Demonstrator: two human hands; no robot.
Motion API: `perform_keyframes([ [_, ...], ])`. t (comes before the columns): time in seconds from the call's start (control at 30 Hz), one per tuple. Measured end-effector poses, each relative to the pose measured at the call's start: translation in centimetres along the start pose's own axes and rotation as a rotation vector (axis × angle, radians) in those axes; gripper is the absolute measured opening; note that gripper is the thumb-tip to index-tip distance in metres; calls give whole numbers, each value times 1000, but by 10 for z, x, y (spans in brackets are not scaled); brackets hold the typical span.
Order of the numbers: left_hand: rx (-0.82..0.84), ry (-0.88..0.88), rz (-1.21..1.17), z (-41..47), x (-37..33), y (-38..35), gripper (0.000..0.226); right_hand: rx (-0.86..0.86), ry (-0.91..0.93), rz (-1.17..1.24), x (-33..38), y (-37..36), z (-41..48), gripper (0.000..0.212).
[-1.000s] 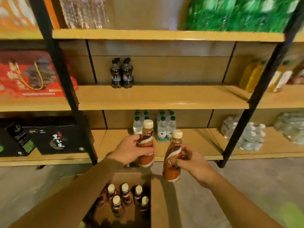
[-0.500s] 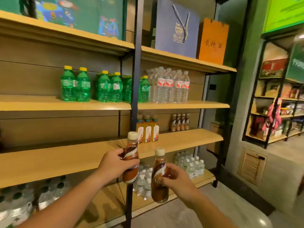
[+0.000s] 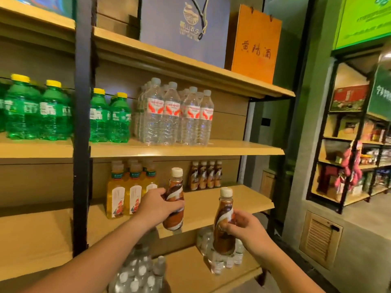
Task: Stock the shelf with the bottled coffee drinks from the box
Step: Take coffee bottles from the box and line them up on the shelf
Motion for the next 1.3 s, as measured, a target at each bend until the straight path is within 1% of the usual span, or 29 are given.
perform_keyframes([
  [0.13,-36,39,65,54,-2,-45,28,27,52,30,-27,48,67,29],
  [0.2,-54,65,78,79,-2,-67,30,53,74,24,-45,69,104,32],
  [0.3,-109,100,94,113,-3,-99,27,89,92,27,-81,97,162,38],
  [0.37,-155,129,103,134,-5,-121,25,130,100,30,-102,111,199,36],
  [0.47,-251,174,118,166,-4,-152,27,184,100,32,-136,122,255,32],
  [0.6,-328,240,133,205,3,-183,32,256,92,21,-181,123,318,46],
  [0.67,-342,262,121,221,7,-193,29,263,92,22,-194,120,340,45],
  [0.77,-367,301,99,243,15,-201,28,258,90,39,-204,113,365,39],
  [0.9,-410,398,110,272,30,-209,28,270,56,40,-219,101,388,29],
  [1.07,-399,453,59,302,47,-223,32,272,-9,81,-240,88,410,35],
  [1.1,-398,482,66,306,48,-225,34,287,-13,84,-241,86,412,35],
  [1.17,-389,533,143,313,51,-227,49,308,4,87,-241,83,415,24],
  [1.2,-393,527,182,314,54,-229,56,309,10,96,-241,83,414,21],
  [1.23,-396,482,209,313,57,-230,59,309,10,118,-240,84,412,23],
  [1.3,-374,373,228,305,65,-233,63,333,7,158,-243,84,406,37],
])
Point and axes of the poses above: each hand's wrist, its own z-axis towards the middle knuckle, its own y-axis out of the back of the hand, x = y × z, the point moved 4 cm from there along z, towards the middle knuckle, and after that the axes turned 9 degrees about y, right-handed, at the moved point
